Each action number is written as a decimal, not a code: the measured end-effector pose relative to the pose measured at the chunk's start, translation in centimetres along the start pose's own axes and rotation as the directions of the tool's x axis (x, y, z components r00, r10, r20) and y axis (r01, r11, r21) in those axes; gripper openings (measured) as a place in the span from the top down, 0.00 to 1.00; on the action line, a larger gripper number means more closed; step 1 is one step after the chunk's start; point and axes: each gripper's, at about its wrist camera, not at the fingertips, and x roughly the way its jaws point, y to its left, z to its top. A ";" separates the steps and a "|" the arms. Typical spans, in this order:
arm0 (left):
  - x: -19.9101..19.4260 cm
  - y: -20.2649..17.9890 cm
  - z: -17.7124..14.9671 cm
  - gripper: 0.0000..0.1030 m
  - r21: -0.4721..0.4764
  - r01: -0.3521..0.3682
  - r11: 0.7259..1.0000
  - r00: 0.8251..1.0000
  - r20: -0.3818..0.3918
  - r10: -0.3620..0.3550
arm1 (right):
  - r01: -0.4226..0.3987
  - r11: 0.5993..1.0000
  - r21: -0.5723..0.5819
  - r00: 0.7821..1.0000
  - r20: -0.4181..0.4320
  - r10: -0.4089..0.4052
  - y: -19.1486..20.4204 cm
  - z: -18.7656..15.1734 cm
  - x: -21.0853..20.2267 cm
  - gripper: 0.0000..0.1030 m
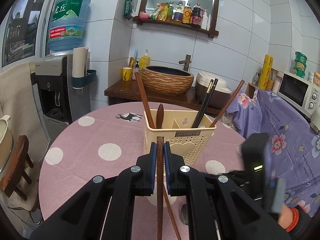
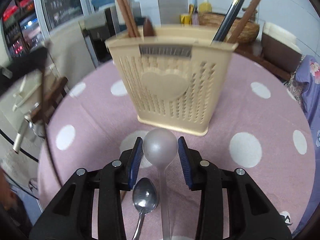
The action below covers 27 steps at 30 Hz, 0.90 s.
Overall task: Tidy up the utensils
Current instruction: 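Lift the clear spoon with the right gripper while the left gripper holds the chopstick above the holder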
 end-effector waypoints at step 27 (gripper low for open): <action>-2.5 0.1 0.9 0.92 -0.007 0.034 0.999 0.997 0.070 -0.034 | -0.028 0.998 0.062 0.969 0.247 0.012 -1.4 -0.3 -8.9 0.64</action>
